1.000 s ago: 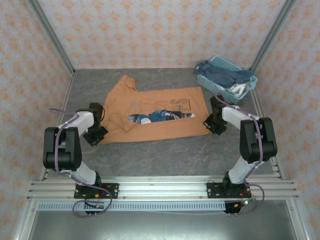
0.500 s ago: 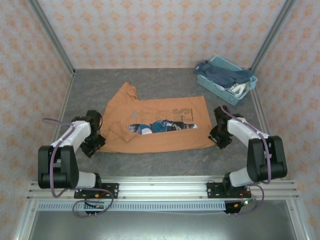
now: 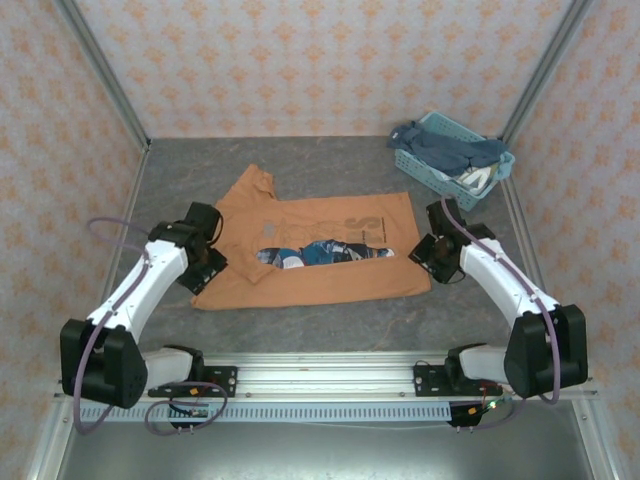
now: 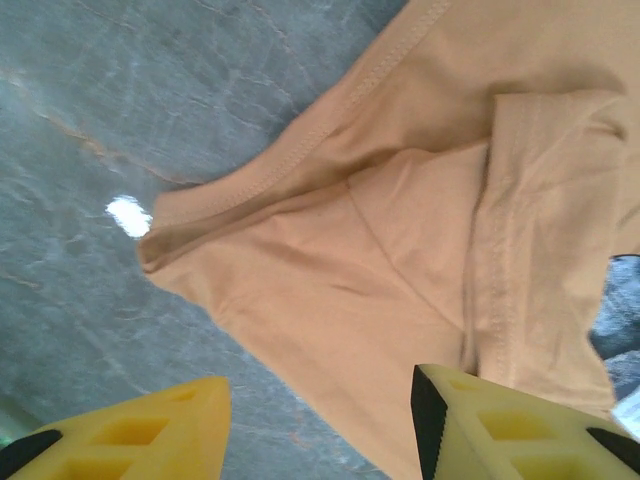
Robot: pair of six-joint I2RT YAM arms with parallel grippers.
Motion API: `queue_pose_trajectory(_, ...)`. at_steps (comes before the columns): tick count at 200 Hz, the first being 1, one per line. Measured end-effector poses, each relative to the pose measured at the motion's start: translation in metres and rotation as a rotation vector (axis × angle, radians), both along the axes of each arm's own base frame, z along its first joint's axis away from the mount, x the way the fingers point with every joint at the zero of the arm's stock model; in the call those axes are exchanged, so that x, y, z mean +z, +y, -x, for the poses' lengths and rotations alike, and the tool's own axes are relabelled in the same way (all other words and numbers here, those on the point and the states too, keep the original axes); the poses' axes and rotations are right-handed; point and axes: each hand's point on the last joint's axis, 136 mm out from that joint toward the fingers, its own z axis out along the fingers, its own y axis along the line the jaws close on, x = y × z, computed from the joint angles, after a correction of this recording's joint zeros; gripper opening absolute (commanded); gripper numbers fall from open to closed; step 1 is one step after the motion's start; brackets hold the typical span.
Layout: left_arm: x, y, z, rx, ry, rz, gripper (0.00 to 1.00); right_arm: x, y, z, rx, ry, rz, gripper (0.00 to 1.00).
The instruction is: Fold and stack the t-shirts
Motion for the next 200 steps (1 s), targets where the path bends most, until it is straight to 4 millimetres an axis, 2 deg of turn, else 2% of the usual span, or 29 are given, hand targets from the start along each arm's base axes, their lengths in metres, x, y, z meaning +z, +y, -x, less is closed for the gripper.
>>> queue_pose_trajectory(40, -0.035, -0.049, -0.008, -0.015, -0.049, 0.154, 0.49, 0.004, 0.015, -0.006, 0.046, -0.035, -0.056, 0.50)
queue_pose_trajectory(70, -0.045, -0.074, -0.023, -0.021, -0.076, 0.207, 0.47, 0.004, 0.022, -0.008, 0.063, -0.047, -0.083, 0.50)
queue_pose_trajectory(124, -0.066, -0.083, -0.037, 0.010, -0.066, 0.231, 0.36, 0.003, 0.025, -0.006, 0.070, -0.042, -0.098, 0.49)
queue_pose_trajectory(168, -0.078, -0.086, -0.040, 0.008, -0.042, 0.221, 0.04, 0.000, 0.024, -0.003, 0.070, -0.032, -0.097, 0.48)
queue_pose_trajectory(180, -0.078, -0.086, -0.041, 0.004, -0.038, 0.214, 0.00, -0.001, 0.024, -0.002, 0.070, -0.029, -0.096, 0.48)
queue_pose_trajectory(200, -0.069, -0.087, -0.049, -0.009, -0.053, 0.201, 0.00, -0.001, 0.024, -0.002, 0.070, -0.032, -0.096, 0.48)
